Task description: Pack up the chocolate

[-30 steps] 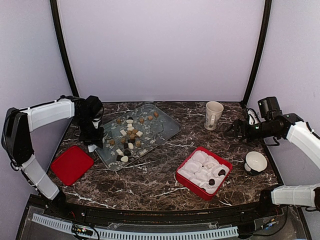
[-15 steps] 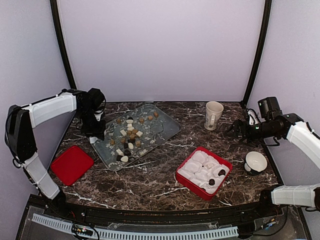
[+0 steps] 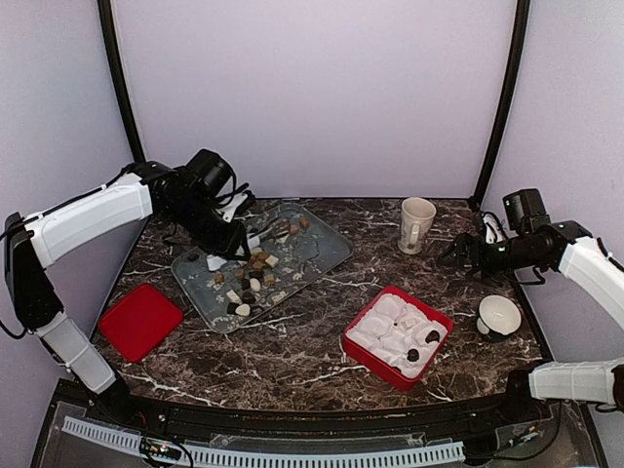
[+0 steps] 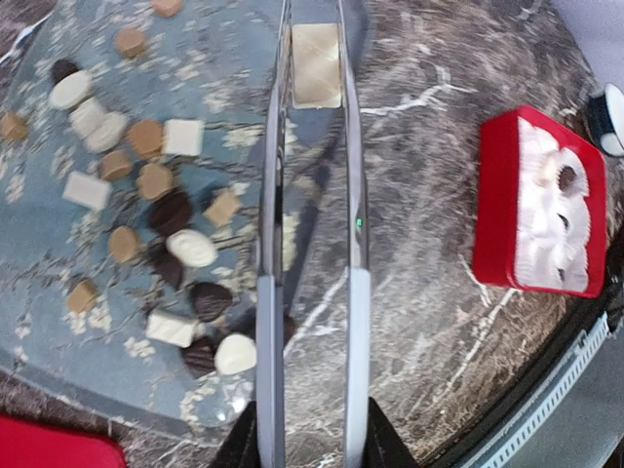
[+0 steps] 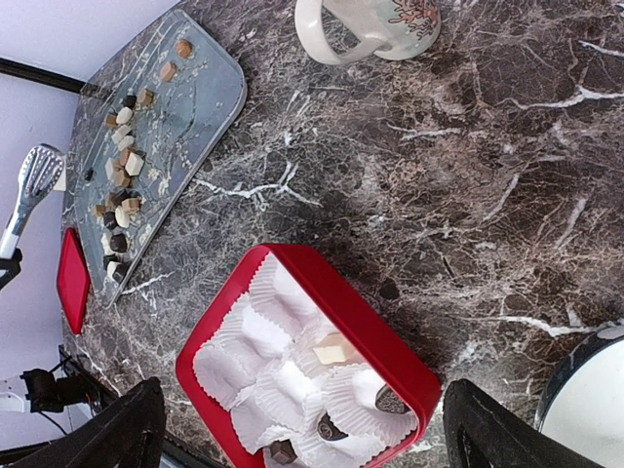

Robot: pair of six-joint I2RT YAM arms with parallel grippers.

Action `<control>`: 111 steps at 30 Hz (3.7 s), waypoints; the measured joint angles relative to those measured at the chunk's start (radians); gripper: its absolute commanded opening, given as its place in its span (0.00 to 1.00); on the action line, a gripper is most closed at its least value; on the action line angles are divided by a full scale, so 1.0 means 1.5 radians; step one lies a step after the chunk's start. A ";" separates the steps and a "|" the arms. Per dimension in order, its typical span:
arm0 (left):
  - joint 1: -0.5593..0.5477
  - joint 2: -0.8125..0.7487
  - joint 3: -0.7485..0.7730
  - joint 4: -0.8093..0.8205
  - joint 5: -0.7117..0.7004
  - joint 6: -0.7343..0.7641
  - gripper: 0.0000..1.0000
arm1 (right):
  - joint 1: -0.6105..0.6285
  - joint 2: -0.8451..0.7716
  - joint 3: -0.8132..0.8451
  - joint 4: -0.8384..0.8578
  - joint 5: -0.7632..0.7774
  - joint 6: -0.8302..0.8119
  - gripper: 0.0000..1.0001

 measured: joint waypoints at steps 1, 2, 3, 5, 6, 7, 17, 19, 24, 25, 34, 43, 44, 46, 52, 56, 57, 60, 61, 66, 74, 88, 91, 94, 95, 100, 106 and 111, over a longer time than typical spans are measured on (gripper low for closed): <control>-0.023 -0.002 0.000 0.010 0.012 0.006 0.12 | 0.000 0.000 0.000 0.001 -0.001 0.000 1.00; -0.045 -0.003 0.000 0.020 0.024 0.011 0.11 | 0.000 0.000 0.000 0.001 -0.001 0.000 1.00; -0.067 -0.003 0.000 0.031 0.035 0.015 0.11 | 0.000 0.000 0.000 0.002 -0.001 0.000 1.00; -0.106 -0.003 0.000 0.048 0.052 0.020 0.11 | 0.000 0.000 0.000 0.002 -0.001 0.000 1.00; -0.127 -0.003 0.000 0.058 0.061 0.023 0.12 | -0.001 0.000 0.000 0.002 -0.001 0.000 1.00; -0.151 -0.001 0.000 0.070 0.071 0.026 0.12 | -0.001 0.000 0.000 0.002 -0.001 0.000 1.00; -0.320 0.117 0.026 0.123 0.106 0.048 0.14 | -0.001 -0.017 -0.001 0.002 -0.001 0.003 1.00; -0.338 0.142 0.026 0.127 0.106 0.049 0.15 | -0.001 -0.024 -0.001 0.002 -0.001 0.003 1.00; -0.362 0.179 0.026 0.143 0.107 0.048 0.15 | -0.001 -0.036 -0.002 0.002 -0.001 0.006 1.00; -0.364 0.185 0.027 0.145 0.106 0.048 0.15 | -0.001 -0.036 -0.003 0.002 -0.001 0.006 1.00; -0.367 0.223 0.053 0.148 0.083 0.049 0.23 | -0.002 -0.046 -0.014 0.001 -0.003 0.010 1.00; -0.366 0.249 0.078 0.145 0.066 0.055 0.37 | -0.002 -0.047 -0.014 0.001 -0.003 0.013 1.00; -0.366 0.249 0.078 0.143 0.063 0.056 0.38 | -0.002 -0.048 -0.015 0.001 -0.003 0.013 1.00; -0.366 0.249 0.082 0.136 0.056 0.060 0.40 | -0.002 -0.049 -0.015 0.001 -0.004 0.013 1.00; -0.366 0.249 0.107 0.119 0.042 0.064 0.38 | -0.002 -0.049 -0.015 0.001 -0.004 0.014 1.00; -0.358 0.242 0.108 0.116 0.038 0.062 0.38 | -0.002 -0.049 -0.015 0.001 -0.005 0.015 1.00; -0.354 0.235 0.108 0.114 0.038 0.061 0.38 | -0.002 -0.049 -0.015 0.002 -0.006 0.015 1.00; -0.327 0.202 0.107 0.109 0.037 0.054 0.38 | -0.002 -0.049 -0.015 0.002 -0.007 0.015 1.00; -0.311 0.185 0.106 0.108 0.037 0.050 0.38 | -0.002 -0.049 -0.015 0.003 -0.008 0.015 1.00; -0.205 0.091 0.079 0.104 0.016 0.030 0.38 | -0.002 -0.049 -0.015 0.004 -0.009 0.015 1.00; -0.073 0.049 0.034 0.057 -0.049 0.008 0.38 | -0.002 -0.048 -0.015 0.004 -0.009 0.015 1.00; 0.078 0.049 -0.055 -0.017 -0.078 -0.023 0.38 | -0.004 -0.033 -0.015 0.005 -0.011 0.012 1.00; 0.104 0.049 -0.059 -0.027 -0.093 -0.031 0.39 | -0.005 -0.031 -0.015 0.005 -0.011 0.010 1.00; 0.116 0.049 -0.062 -0.028 -0.099 -0.040 0.40 | -0.006 -0.028 -0.015 0.005 -0.011 0.009 1.00; 0.117 0.049 -0.064 -0.029 -0.098 -0.042 0.41 | -0.006 -0.027 -0.015 0.005 -0.011 0.007 1.00; 0.119 0.056 -0.069 -0.028 -0.084 -0.048 0.41 | -0.006 -0.018 -0.015 0.005 -0.011 0.003 1.00; 0.119 0.079 -0.069 -0.022 -0.079 -0.051 0.41 | -0.010 -0.011 -0.015 0.005 -0.011 -0.001 1.00; 0.121 0.098 -0.072 -0.020 -0.077 -0.051 0.41 | -0.010 -0.011 -0.015 0.005 -0.011 -0.004 1.00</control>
